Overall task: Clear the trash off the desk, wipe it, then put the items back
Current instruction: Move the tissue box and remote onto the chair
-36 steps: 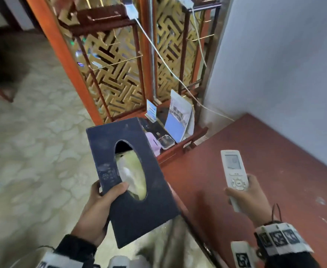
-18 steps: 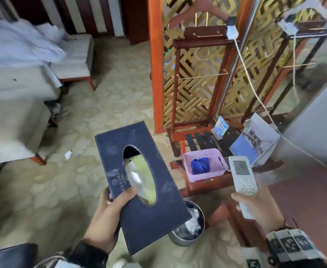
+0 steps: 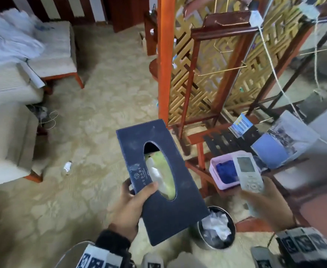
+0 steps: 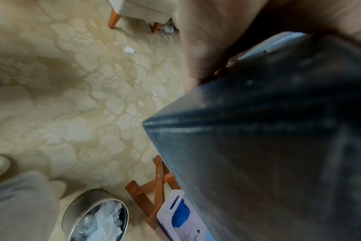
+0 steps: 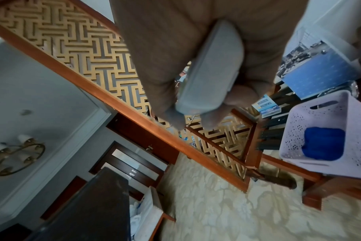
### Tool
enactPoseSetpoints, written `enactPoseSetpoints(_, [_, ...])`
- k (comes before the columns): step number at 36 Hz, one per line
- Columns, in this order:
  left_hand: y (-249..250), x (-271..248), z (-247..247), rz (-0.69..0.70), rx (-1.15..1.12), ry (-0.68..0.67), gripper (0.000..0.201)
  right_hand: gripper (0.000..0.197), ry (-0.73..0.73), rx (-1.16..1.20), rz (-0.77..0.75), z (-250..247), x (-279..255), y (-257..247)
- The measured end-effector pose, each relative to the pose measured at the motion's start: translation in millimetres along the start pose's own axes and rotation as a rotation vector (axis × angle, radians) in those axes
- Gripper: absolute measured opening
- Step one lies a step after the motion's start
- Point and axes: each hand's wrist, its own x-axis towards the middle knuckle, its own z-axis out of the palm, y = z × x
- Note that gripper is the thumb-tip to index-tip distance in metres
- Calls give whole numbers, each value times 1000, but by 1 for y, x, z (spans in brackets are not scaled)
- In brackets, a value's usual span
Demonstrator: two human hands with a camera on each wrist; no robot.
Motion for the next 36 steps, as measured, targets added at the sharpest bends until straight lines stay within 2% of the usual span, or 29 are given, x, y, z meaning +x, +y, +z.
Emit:
enactPoseSetpoints(2, [6, 23, 8, -33, 23, -29, 52, 28, 33, 4, 14, 2, 10, -7])
enactPoseSetpoints(5, [15, 56, 16, -51, 61, -61, 51, 56, 92, 13, 73, 4, 37, -6])
enactPoseSetpoints(8, [28, 92, 25, -62, 88, -80, 52, 62, 128, 33, 125, 7, 73, -3])
enactPoseSetpoints(15, [64, 187, 55, -79, 177, -103, 61, 42, 253, 76, 174, 23, 152, -24])
enactPoseSetpoints(18, [73, 225, 77, -102, 194, -141, 89, 32, 285, 123, 191, 18, 179, -30])
enactPoseSetpoints(20, [79, 248, 95, -124, 205, -159, 98, 33, 304, 118, 202, 10, 196, -32])
enactPoseSetpoints(23, [83, 278, 122, -162, 225, -196, 98, 50, 346, 179, 271, -6, 216, -22])
enactPoseSetpoints(26, [89, 307, 148, -202, 266, -251, 92, 56, 410, 245, 302, -19, 233, -6])
enactPoseSetpoints(28, [89, 329, 164, -237, 306, -289, 88, 49, 437, 267, 318, -26, 238, -18])
enactPoseSetpoints(30, [89, 352, 180, -273, 341, -329, 83, 29, 464, 322, 339, -30, 245, -24])
enactPoseSetpoints(31, [88, 363, 188, -285, 360, -343, 79, 27, 487, 355, 355, -30, 250, -23])
enactPoseSetpoints(34, [85, 398, 215, -323, 424, -394, 75, 36, 547, 409, 419, -29, 263, -17])
enactPoseSetpoints(36, [83, 419, 231, -351, 456, -436, 74, 26, 584, 398, 460, -24, 269, -16])
